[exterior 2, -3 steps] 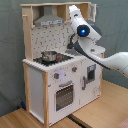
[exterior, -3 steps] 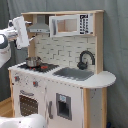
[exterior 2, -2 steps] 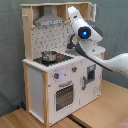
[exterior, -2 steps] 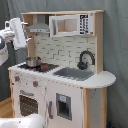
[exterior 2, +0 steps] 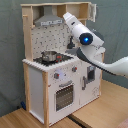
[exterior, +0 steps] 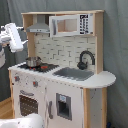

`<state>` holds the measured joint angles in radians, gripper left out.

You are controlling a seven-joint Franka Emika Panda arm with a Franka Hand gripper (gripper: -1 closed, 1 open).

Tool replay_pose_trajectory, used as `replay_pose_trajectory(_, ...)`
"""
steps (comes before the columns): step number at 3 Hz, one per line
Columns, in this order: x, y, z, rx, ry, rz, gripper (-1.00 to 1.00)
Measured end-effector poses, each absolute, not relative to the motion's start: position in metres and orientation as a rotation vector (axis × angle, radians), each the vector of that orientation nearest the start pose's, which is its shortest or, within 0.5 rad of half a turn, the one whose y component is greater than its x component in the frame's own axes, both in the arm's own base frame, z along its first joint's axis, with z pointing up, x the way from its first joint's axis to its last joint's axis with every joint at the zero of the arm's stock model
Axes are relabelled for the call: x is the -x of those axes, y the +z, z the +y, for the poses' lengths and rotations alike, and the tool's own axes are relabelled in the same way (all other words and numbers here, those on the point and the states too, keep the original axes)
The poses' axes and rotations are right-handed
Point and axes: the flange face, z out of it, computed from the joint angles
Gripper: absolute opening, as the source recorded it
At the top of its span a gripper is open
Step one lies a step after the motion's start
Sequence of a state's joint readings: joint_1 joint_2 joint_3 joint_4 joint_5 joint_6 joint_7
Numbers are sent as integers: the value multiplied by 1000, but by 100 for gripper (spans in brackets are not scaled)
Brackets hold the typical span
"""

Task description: Play with the kitchen

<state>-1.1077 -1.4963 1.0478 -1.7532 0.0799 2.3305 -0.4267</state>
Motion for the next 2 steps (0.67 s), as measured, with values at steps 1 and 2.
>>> replay_pose_trajectory(1, -352, 637, 476, -1270, 863, 718, 100)
replay_pose_trajectory(2, -347, 616, 481, -1214, 823, 798, 100)
